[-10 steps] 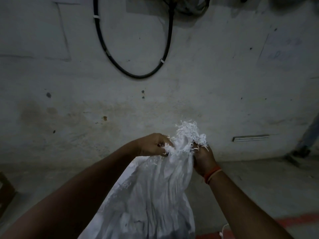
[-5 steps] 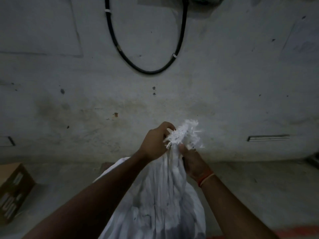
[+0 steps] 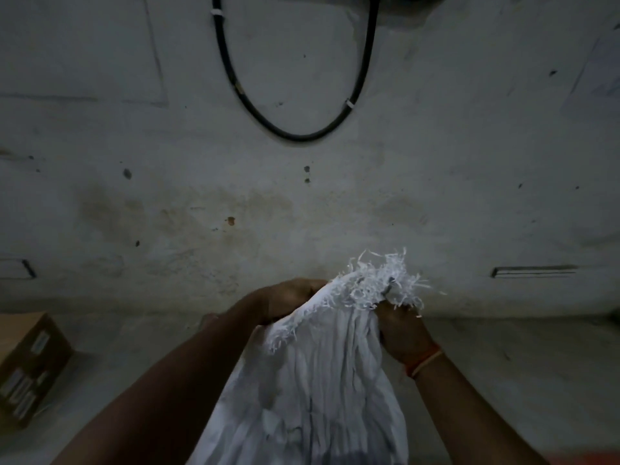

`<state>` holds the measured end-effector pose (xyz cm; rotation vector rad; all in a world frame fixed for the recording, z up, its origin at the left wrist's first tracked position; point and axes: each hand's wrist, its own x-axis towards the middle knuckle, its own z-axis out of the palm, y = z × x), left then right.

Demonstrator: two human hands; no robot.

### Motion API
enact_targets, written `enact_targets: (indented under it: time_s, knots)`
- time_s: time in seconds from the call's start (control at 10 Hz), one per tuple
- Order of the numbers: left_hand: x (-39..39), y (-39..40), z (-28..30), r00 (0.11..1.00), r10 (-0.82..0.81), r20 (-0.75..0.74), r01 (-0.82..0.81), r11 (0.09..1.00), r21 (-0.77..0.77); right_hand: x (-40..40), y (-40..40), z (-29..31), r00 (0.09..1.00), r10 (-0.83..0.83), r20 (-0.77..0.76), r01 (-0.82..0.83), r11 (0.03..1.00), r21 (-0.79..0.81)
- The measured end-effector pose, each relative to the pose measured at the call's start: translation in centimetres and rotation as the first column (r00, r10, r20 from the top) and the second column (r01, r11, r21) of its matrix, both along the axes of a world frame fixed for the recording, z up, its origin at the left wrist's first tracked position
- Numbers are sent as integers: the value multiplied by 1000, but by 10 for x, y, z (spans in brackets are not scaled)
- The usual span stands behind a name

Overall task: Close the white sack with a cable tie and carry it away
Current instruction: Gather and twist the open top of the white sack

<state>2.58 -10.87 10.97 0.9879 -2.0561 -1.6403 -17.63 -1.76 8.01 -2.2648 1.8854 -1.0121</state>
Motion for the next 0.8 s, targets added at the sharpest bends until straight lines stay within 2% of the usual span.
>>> enact_targets:
  time_s: [0.1, 0.2, 0.3, 0.4, 0.5, 0.6, 0.7, 0.8]
  knots:
    - [2, -9, -7, 943, -146, 298, 211, 957, -199, -18, -8, -14, 994, -85, 67, 73, 984, 164]
    - [-5, -11, -11, 868, -107, 486, 268, 923, -275, -20, -6, -15, 996, -90, -5, 89, 973, 212]
    - [1, -18, -7, 910, 93, 404, 173, 801, -573, -15, -1, -12, 996, -62, -67, 67, 996, 64]
    - [17, -23, -8, 955, 165, 246, 59, 709, -703, -14, -1, -5, 982, -123, 144, 133, 989, -61]
    - [27, -25, -12, 958, 275, 80, -118, 635, -763, -8, 5, 2, 996, -23, 90, 33, 992, -119]
    - [38, -26, -7, 906, 417, -76, -317, 547, -775, -9, 6, 3, 896, -85, 437, 89, 996, 12]
    - [53, -29, 1, 861, 497, -106, -389, 511, -766, -18, -9, -6, 478, -426, 768, 83, 893, 443]
    - [53, -19, 0, 883, 467, -54, -334, 542, -771, -22, -23, -10, 393, -412, 822, 174, 911, 373]
